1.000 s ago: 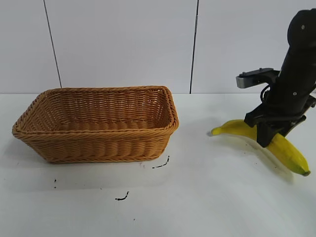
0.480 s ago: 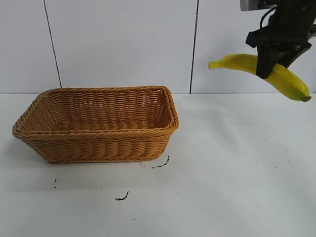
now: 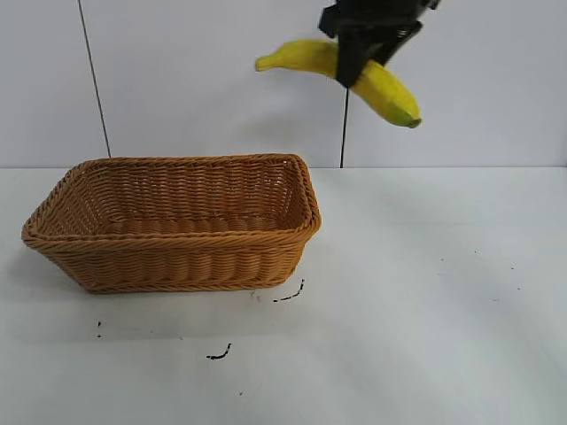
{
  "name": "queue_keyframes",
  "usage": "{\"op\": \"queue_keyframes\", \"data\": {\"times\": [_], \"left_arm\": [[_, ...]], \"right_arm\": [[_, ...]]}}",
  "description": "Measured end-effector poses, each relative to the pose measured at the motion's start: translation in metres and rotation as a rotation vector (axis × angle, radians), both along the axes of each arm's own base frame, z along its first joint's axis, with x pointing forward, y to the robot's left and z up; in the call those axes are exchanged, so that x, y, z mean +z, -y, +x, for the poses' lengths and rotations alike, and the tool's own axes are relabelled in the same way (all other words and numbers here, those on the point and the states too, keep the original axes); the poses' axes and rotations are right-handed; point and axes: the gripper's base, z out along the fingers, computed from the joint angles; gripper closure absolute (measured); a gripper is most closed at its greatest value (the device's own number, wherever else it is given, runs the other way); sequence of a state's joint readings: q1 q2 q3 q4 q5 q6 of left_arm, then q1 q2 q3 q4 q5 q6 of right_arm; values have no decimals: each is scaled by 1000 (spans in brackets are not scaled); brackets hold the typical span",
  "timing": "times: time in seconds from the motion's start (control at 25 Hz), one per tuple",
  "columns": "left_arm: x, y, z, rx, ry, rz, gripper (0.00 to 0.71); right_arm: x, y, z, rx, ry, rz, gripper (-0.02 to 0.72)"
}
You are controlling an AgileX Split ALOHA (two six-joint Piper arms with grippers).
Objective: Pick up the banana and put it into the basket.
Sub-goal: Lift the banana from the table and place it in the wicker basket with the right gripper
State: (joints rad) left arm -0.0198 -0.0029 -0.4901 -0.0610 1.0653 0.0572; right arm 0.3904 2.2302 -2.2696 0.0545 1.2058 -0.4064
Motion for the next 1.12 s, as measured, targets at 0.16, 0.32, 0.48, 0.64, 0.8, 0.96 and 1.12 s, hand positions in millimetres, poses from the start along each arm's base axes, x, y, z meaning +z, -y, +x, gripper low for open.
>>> {"op": "queue_keyframes", "data": {"times": [0.16, 0.32, 0.48, 0.64, 0.8, 0.96, 1.12], "left_arm": [[0, 0, 0, 0, 0, 0, 15], [0, 0, 0, 0, 0, 0, 15], [0, 0, 0, 0, 0, 0, 15], [0, 0, 0, 0, 0, 0, 15], [0, 0, 0, 0, 0, 0, 15], [0, 0, 0, 0, 0, 0, 15], [0, 0, 0, 0, 0, 0, 15]], "right_arm": [[-9, -59, -16, 278, 96, -56, 385], [-29, -102, -29, 440, 158, -93, 385], [-58, -118, -22, 488, 193, -120, 385], [-89, -121, -13, 491, 172, -139, 385], [-112, -126, -7, 489, 176, -128, 385], [-123, -129, -5, 482, 180, -100, 385], [-123, -131, -6, 477, 177, -78, 385]]}}
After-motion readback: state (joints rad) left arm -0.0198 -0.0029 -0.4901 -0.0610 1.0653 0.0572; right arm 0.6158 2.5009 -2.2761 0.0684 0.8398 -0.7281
